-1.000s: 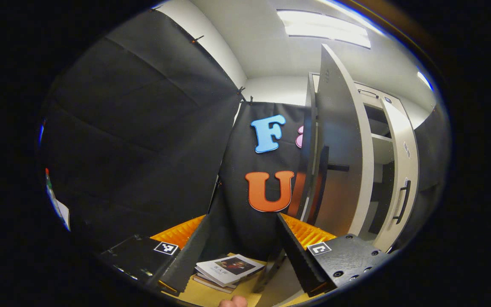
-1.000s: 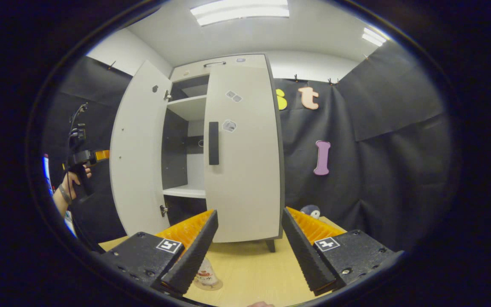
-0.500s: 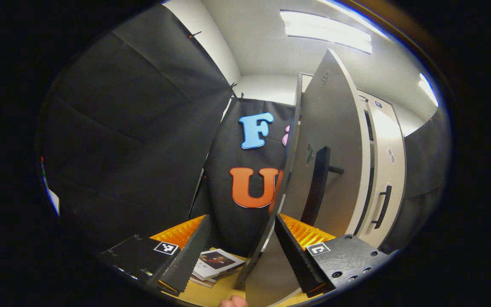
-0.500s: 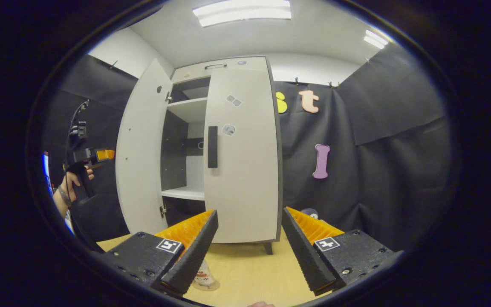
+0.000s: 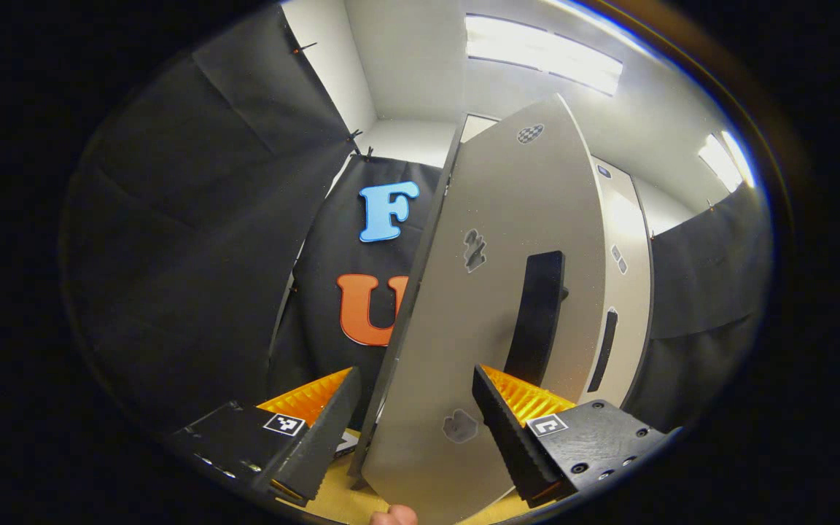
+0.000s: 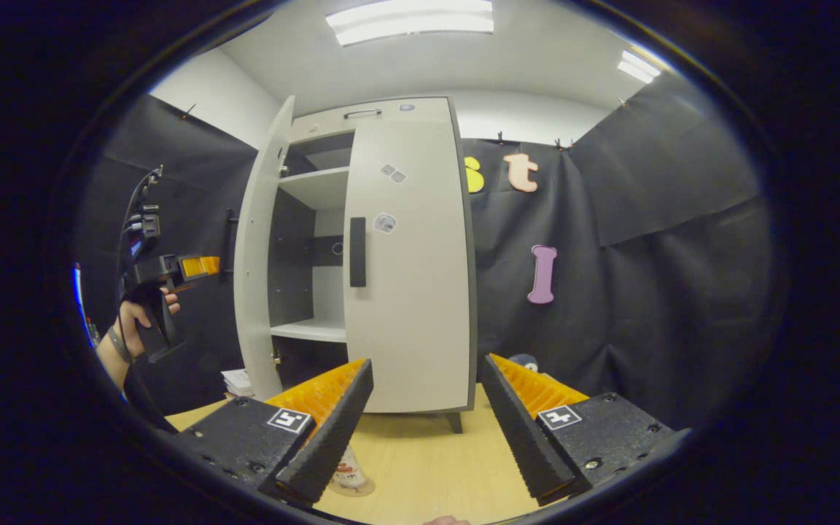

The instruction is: Grasp the bottle in the cabinet with the left hand and place it on the coaster, then close the right door with the right hand and the left door with the left hand.

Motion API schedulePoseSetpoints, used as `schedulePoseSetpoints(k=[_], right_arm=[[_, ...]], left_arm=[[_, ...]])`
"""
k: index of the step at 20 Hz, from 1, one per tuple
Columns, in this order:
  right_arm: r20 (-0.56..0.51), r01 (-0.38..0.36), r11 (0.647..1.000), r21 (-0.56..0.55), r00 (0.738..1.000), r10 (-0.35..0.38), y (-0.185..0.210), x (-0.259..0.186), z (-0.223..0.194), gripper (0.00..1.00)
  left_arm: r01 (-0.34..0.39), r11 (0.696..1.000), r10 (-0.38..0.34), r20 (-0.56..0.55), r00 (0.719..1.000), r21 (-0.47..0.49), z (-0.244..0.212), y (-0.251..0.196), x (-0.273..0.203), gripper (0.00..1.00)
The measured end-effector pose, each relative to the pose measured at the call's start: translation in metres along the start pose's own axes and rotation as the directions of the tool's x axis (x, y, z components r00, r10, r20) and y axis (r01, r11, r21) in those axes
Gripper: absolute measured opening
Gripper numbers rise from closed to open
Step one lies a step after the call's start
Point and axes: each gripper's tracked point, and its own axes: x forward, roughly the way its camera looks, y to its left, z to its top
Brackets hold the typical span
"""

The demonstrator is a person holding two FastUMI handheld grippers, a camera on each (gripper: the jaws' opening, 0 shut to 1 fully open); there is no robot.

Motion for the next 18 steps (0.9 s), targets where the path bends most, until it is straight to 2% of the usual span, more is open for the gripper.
schedulePoseSetpoints(k=[1, 2, 3, 4, 5, 6, 7, 8, 9, 10, 11, 12, 13, 15, 16, 18], right_arm=[[0.003, 0.007, 1.000, -0.001, 1.000, -0.007, -0.003, -0.001, 0.002, 0.94], [0.004, 0.014, 1.000, -0.001, 1.000, -0.014, -0.006, 0.000, 0.002, 0.98], [0.003, 0.019, 1.000, 0.002, 1.000, -0.019, -0.008, 0.000, 0.002, 0.98], [0.001, 0.022, 1.000, 0.004, 1.000, -0.022, -0.007, -0.002, 0.001, 0.98], [-0.002, 0.028, 1.000, 0.004, 1.000, -0.027, -0.008, -0.003, 0.000, 0.98], [-0.004, 0.030, 1.000, 0.004, 1.000, -0.030, -0.009, -0.004, -0.001, 0.98], [-0.003, 0.031, 0.999, 0.004, 1.000, -0.031, -0.008, -0.005, -0.001, 0.98], [-0.007, 0.030, 1.000, 0.004, 1.000, -0.030, -0.008, -0.005, -0.003, 0.98], [-0.013, 0.027, 1.000, 0.004, 1.000, -0.027, -0.007, -0.003, -0.005, 0.98], [-0.017, 0.025, 1.000, 0.005, 1.000, -0.025, -0.007, -0.001, -0.006, 0.98], [-0.020, 0.022, 1.000, 0.006, 1.000, -0.022, -0.006, 0.000, -0.007, 0.98], [-0.023, 0.017, 1.000, 0.009, 1.000, -0.017, -0.006, 0.002, -0.008, 0.98], [-0.028, 0.011, 1.000, 0.014, 1.000, -0.011, -0.004, 0.005, -0.009, 0.98], [-0.034, -0.005, 1.000, 0.026, 0.999, 0.006, -0.003, 0.006, -0.013, 0.95], [-0.036, -0.012, 1.000, 0.028, 0.999, 0.013, -0.001, 0.006, -0.014, 0.98], [-0.038, -0.024, 0.999, 0.023, 0.999, 0.025, 0.003, 0.009, -0.015, 0.98]], left_arm=[[0.015, 1.000, -0.015, -0.004, 1.000, -0.007, -0.002, -0.005, 0.002, 0.99], [0.038, 0.999, -0.038, -0.013, 0.999, -0.022, -0.005, -0.012, 0.004, 0.99], [0.057, 0.998, -0.058, -0.022, 0.998, -0.033, -0.008, -0.017, 0.005, 0.94], [0.059, 0.998, -0.060, -0.020, 0.998, -0.034, -0.008, -0.017, 0.005, 0.94], [0.043, 0.999, -0.043, -0.023, 0.999, -0.026, -0.009, -0.013, 0.005, 0.99], [0.020, 1.000, -0.020, -0.022, 1.000, -0.015, -0.008, -0.005, 0.004, 0.95], [0.009, 1.000, -0.009, -0.016, 1.000, -0.006, -0.006, -0.002, 0.002, 0.95], [0.001, 1.000, -0.001, -0.011, 1.000, 0.002, -0.003, 0.001, -0.001, 0.99], [-0.003, 1.000, 0.003, -0.010, 1.000, 0.009, -0.004, 0.004, -0.005, 0.95], [-0.010, 1.000, 0.010, -0.014, 1.000, 0.015, -0.003, 0.007, -0.009, 0.99], [-0.015, 1.000, 0.015, -0.024, 1.000, 0.020, -0.004, 0.009, -0.013, 0.99], [-0.017, 1.000, 0.017, -0.030, 0.999, 0.023, -0.003, 0.011, -0.017, 0.95], [-0.019, 1.000, 0.019, -0.029, 0.999, 0.025, 0.000, 0.011, -0.021, 0.99], [-0.018, 0.999, 0.018, -0.020, 1.000, 0.033, 0.006, 0.010, -0.030, 0.99], [-0.019, 0.999, 0.020, -0.024, 1.000, 0.042, 0.005, 0.010, -0.035, 0.99], [-0.019, 0.998, 0.021, -0.035, 0.999, 0.061, 0.001, 0.007, -0.048, 0.99]])
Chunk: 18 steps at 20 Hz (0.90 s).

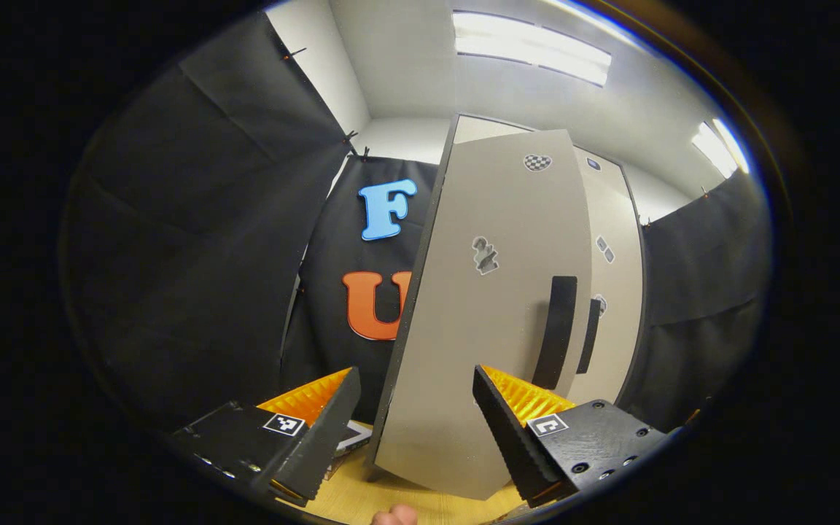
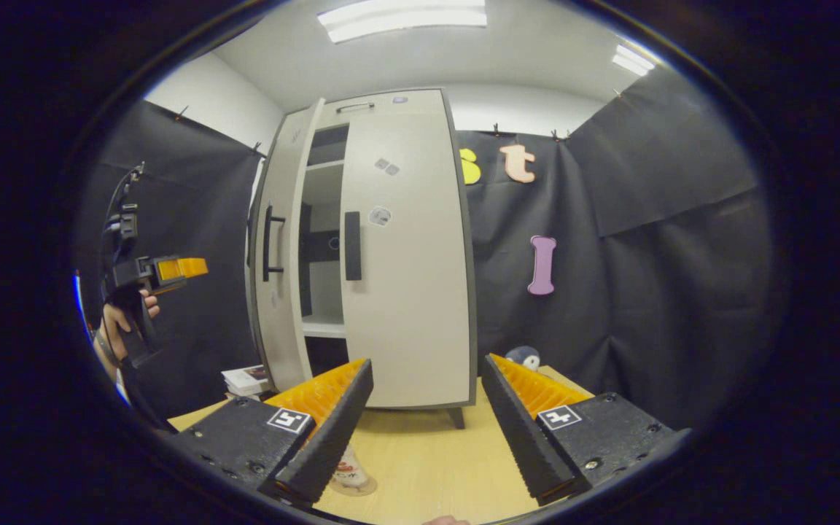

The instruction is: Grasp the bottle in the cabinet with the left hand and place it on the coaster, then close the right door with the right hand and the left door with the left hand.

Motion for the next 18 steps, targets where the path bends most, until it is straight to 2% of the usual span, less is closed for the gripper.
schedulePoseSetpoints(k=[2, 3, 6, 7, 9, 10, 11, 13, 14, 16, 18], right_arm=[[-0.002, -0.013, 1.000, -0.010, 1.000, 0.013, 0.003, 0.001, -0.002, 0.98], [-0.003, -0.019, 1.000, -0.012, 1.000, 0.019, 0.006, 0.002, -0.003, 0.98], [-0.009, -0.042, 0.999, -0.011, 0.999, 0.042, 0.018, 0.001, -0.008, 0.98], [-0.015, -0.047, 0.999, -0.011, 0.999, 0.046, 0.021, 0.001, -0.010, 0.98], [-0.026, -0.056, 0.998, -0.009, 0.998, 0.056, 0.023, 0.002, -0.012, 0.98], [-0.029, -0.059, 0.998, -0.010, 0.998, 0.059, 0.025, 0.002, -0.013, 0.98], [-0.032, -0.060, 0.998, -0.012, 0.998, 0.059, 0.026, 0.003, -0.013, 0.98], [-0.040, -0.061, 0.998, -0.015, 0.997, 0.060, 0.027, 0.001, -0.016, 0.94], [-0.045, -0.061, 0.998, -0.013, 0.997, 0.060, 0.027, 0.001, -0.020, 0.98], [-0.062, -0.065, 0.998, 0.000, 0.996, 0.065, 0.029, 0.001, -0.028, 0.98], [-0.071, -0.066, 0.998, 0.014, 0.995, 0.066, 0.031, -0.002, -0.033, 0.98]], left_arm=[[-0.003, 1.000, 0.003, -0.013, 1.000, 0.022, -0.010, -0.005, -0.015, 0.99], [-0.006, 0.999, 0.007, -0.024, 1.000, 0.034, -0.017, -0.007, -0.022, 0.95], [0.010, 0.998, -0.007, -0.057, 0.998, 0.063, -0.043, -0.021, -0.043, 0.94], [0.013, 0.997, -0.008, -0.069, 0.998, 0.070, -0.051, -0.024, -0.050, 0.99], [0.010, 0.996, -0.002, -0.088, 0.996, 0.086, -0.070, -0.029, -0.059, 0.99], [0.008, 0.996, 0.000, -0.087, 0.996, 0.094, -0.074, -0.031, -0.062, 0.95], [0.007, 0.995, 0.002, -0.090, 0.996, 0.101, -0.079, -0.033, -0.065, 0.99], [0.012, 0.994, -0.001, -0.103, 0.995, 0.108, -0.091, -0.040, -0.074, 0.95], [0.018, 0.994, -0.006, -0.107, 0.994, 0.110, -0.095, -0.044, -0.078, 0.95], [0.024, 0.993, -0.012, -0.108, 0.994, 0.114, -0.103, -0.050, -0.084, 0.99], [0.033, 0.993, -0.021, -0.108, 0.994, 0.111, -0.109, -0.058, -0.090, 0.95]])
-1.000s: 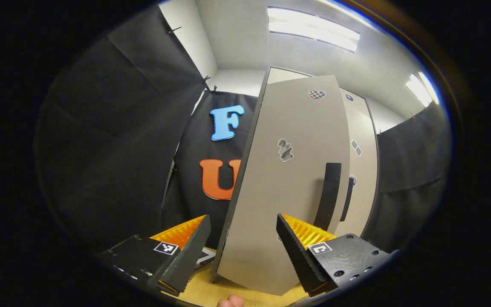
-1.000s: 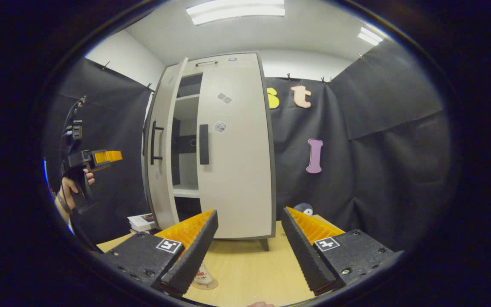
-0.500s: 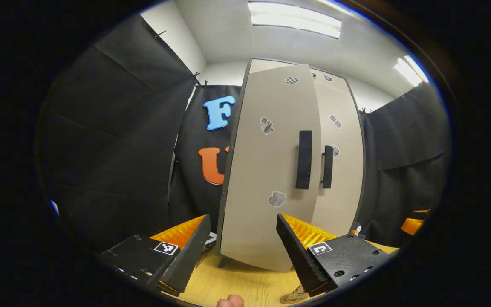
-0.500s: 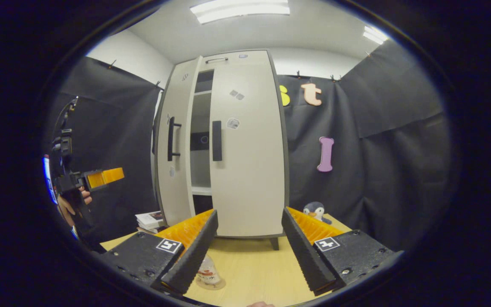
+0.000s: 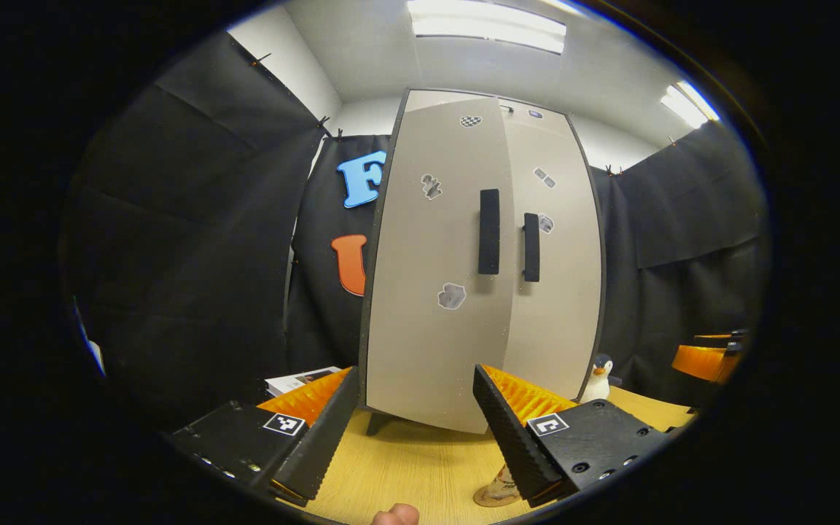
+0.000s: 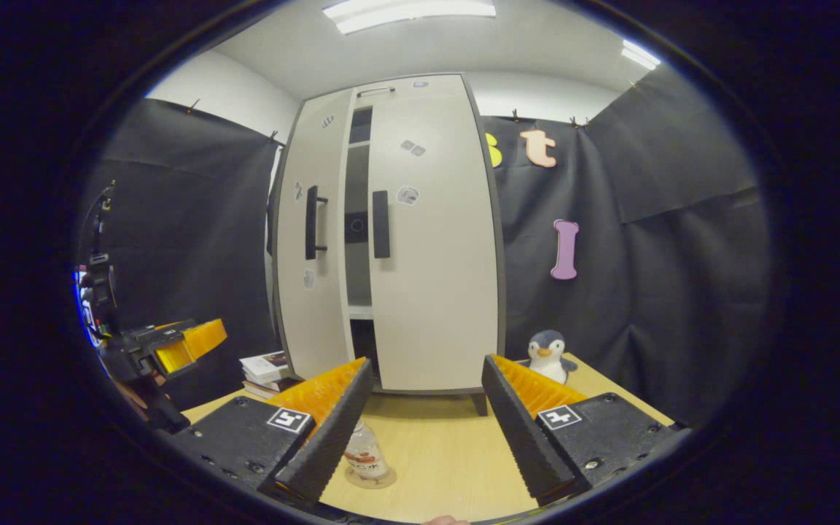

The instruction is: Grasp the bottle in the cabinet with the left hand and place it on the coaster, then close the right door with the right hand and the left door with the left hand.

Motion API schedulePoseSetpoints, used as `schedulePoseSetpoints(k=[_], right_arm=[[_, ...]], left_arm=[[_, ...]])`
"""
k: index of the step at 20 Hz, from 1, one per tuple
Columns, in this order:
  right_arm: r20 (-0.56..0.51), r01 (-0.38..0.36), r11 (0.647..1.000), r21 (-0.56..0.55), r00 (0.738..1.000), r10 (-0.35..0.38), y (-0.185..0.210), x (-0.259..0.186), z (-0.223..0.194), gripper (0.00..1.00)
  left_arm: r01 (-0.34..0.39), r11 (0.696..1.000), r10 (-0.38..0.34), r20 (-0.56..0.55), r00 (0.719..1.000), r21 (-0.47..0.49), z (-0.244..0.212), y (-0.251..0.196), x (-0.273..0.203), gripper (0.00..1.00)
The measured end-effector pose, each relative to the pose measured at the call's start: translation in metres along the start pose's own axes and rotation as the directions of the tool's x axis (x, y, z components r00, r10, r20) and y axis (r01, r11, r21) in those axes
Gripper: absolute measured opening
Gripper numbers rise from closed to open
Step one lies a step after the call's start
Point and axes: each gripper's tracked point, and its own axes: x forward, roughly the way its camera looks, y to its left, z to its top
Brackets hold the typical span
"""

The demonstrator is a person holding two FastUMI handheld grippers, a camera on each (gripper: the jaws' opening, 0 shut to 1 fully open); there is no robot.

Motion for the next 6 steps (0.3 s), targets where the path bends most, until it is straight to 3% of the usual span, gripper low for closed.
schedulePoseSetpoints(k=[2, 3, 5, 6], right_arm=[[-0.006, 0.004, 1.000, -0.007, 1.000, -0.004, 0.001, -0.004, -0.003, 0.98], [-0.011, 0.006, 1.000, -0.010, 1.000, -0.006, 0.000, -0.005, -0.004, 0.98], [-0.010, 0.012, 1.000, -0.010, 1.000, -0.012, -0.004, -0.003, -0.005, 0.98], [-0.004, 0.017, 1.000, -0.006, 1.000, -0.017, -0.005, -0.004, -0.003, 0.98]], left_arm=[[0.013, 1.000, -0.013, 0.000, 1.000, 0.002, -0.003, -0.006, -0.003, 0.99], [0.021, 1.000, -0.021, -0.006, 1.000, 0.004, -0.007, -0.010, -0.004, 0.95], [0.023, 1.000, -0.023, -0.013, 1.000, 0.013, -0.010, -0.013, -0.006, 0.95], [0.023, 1.000, -0.023, -0.013, 1.000, 0.018, -0.011, -0.015, -0.007, 0.99]])
